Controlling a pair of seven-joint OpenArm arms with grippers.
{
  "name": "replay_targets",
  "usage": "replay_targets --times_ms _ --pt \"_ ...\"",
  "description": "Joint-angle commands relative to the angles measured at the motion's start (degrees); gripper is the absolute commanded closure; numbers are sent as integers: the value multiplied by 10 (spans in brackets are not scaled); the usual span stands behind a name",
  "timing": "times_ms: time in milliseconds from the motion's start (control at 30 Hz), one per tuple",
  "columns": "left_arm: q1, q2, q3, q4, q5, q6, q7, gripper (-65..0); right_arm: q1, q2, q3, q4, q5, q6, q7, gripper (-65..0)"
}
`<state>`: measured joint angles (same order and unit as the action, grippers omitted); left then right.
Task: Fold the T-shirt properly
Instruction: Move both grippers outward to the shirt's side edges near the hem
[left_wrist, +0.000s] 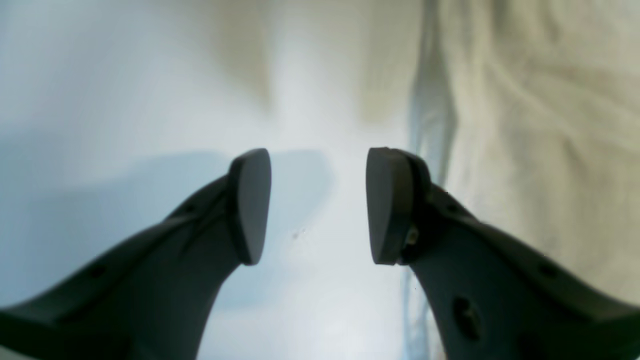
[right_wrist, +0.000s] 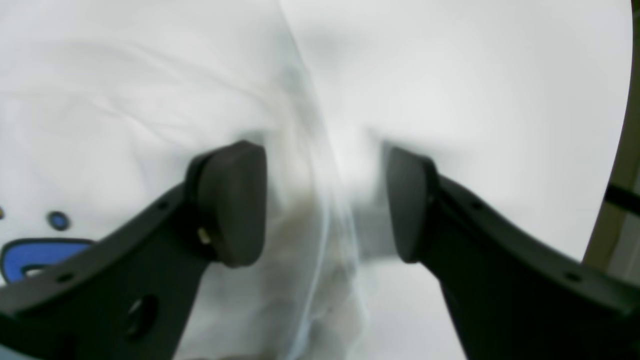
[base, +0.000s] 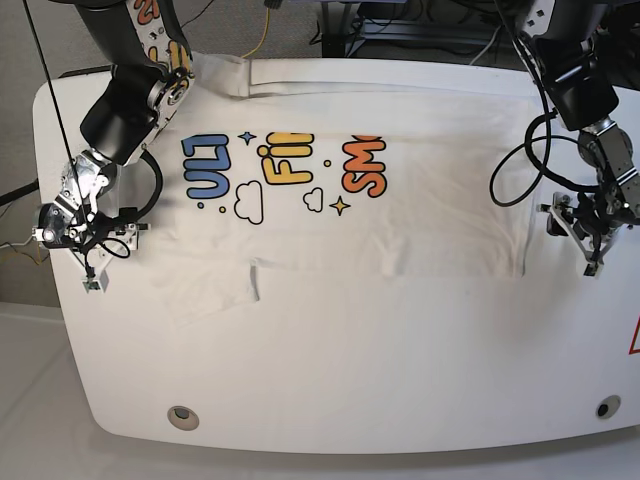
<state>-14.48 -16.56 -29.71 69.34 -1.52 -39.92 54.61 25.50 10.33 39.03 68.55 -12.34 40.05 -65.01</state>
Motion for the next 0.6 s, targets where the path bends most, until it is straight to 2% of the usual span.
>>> replay_targets --times_ms 0,333,567 --pt "-12 -7 -1 8 -5 -1 -9 -295 19 4 -3 9 6 -1 10 -391" --pt "-11 23 0 7 -3 -1 -24 -295 8 3 -2 9 6 -1 10 -391" --pt "-23 26 0 -25 -3 -1 -33 -295 0 3 -2 9 6 -1 20 -391"
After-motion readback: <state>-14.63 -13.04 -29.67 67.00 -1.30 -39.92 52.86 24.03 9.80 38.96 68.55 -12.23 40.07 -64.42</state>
